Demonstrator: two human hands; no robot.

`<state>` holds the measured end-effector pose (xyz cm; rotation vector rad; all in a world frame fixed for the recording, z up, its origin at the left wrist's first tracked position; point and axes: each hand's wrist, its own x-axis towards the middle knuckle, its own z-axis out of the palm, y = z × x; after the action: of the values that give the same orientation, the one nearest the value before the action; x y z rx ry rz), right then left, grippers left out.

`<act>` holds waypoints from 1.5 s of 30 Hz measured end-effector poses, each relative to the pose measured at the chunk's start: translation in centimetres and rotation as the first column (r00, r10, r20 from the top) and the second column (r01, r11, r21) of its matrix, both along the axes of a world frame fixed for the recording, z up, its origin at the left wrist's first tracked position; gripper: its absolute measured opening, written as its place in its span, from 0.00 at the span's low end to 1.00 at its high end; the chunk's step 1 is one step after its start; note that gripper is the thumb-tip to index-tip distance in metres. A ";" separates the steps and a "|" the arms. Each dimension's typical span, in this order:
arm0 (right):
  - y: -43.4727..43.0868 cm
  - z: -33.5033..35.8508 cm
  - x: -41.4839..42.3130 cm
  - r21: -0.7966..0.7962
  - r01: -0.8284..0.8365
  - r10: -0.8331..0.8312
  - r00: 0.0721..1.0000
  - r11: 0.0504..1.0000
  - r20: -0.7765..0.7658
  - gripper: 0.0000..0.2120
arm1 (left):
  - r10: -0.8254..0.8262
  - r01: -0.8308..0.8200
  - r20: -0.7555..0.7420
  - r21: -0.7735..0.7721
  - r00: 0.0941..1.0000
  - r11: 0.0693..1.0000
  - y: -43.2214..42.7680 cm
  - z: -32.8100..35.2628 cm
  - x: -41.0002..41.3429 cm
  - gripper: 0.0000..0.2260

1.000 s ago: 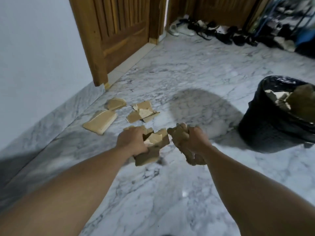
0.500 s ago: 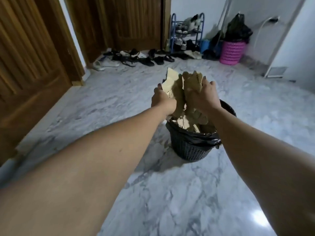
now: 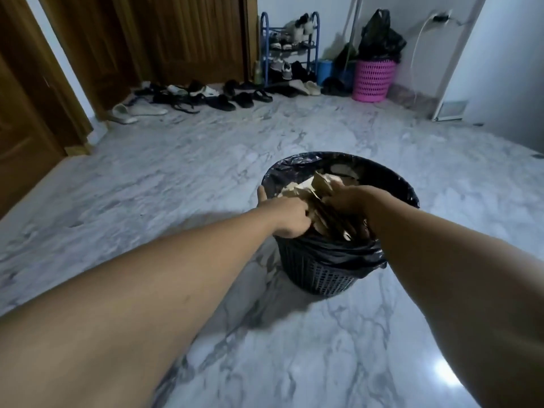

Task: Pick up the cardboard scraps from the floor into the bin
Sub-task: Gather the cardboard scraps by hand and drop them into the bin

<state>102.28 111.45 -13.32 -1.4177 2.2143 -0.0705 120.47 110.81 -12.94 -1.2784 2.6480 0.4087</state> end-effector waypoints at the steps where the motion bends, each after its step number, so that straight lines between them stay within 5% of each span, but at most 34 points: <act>1: 0.5 -0.8 0.4 -0.028 0.020 -0.019 1.000 0.999 0.018 0.35 | 0.001 -0.002 -0.061 -0.019 0.998 1.000 0.5 -0.1 0.2 0.21; 6: 3.1 2.3 2.4 -0.317 0.138 -0.159 0.987 0.938 -0.041 0.32 | 0.045 -0.062 -0.191 -0.083 0.981 0.995 1.2 3.4 2.6 0.20; 14: 4.7 11.7 12.8 -0.187 -0.106 0.047 0.954 0.977 -0.297 0.21 | 0.114 -0.168 -0.246 -0.209 0.962 0.963 1.9 12.0 13.7 0.23; 19: 1.4 12.7 24.9 -0.099 -0.267 0.217 0.909 0.958 -0.357 0.31 | 0.230 -0.285 -0.250 -0.215 0.941 0.934 0.8 13.2 25.9 0.27; 23: 0.3 10.7 38.4 -0.196 -0.418 0.374 0.899 0.887 -0.226 0.27 | 0.385 -0.441 -0.327 -0.116 0.863 0.890 1.0 9.9 40.2 0.27; 32: 4.8 -8.7 58.2 -0.006 -0.676 0.673 0.732 0.737 0.107 0.25 | 0.785 -0.778 0.000 0.133 0.619 0.614 7.5 -10.0 62.3 0.26; 36: 8.9 -15.5 60.6 0.173 -0.811 0.816 0.575 0.559 0.059 0.32 | 0.862 -0.862 0.095 0.164 0.497 0.479 11.9 -17.9 66.3 0.32; 40: 10.2 -18.4 60.4 0.213 -0.769 0.795 0.599 0.603 -0.089 0.36 | 0.892 -0.884 0.094 0.209 0.443 0.417 13.9 -19.8 67.5 0.49; 45: 9.2 -18.5 60.3 0.303 -0.773 0.825 0.555 0.558 -0.102 0.19 | 0.867 -0.896 0.232 0.161 0.441 0.413 14.2 -19.6 66.3 0.51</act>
<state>162.55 120.64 -31.85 -2.2487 1.4195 0.6872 186.75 125.00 -32.52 -2.4245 1.4633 0.7452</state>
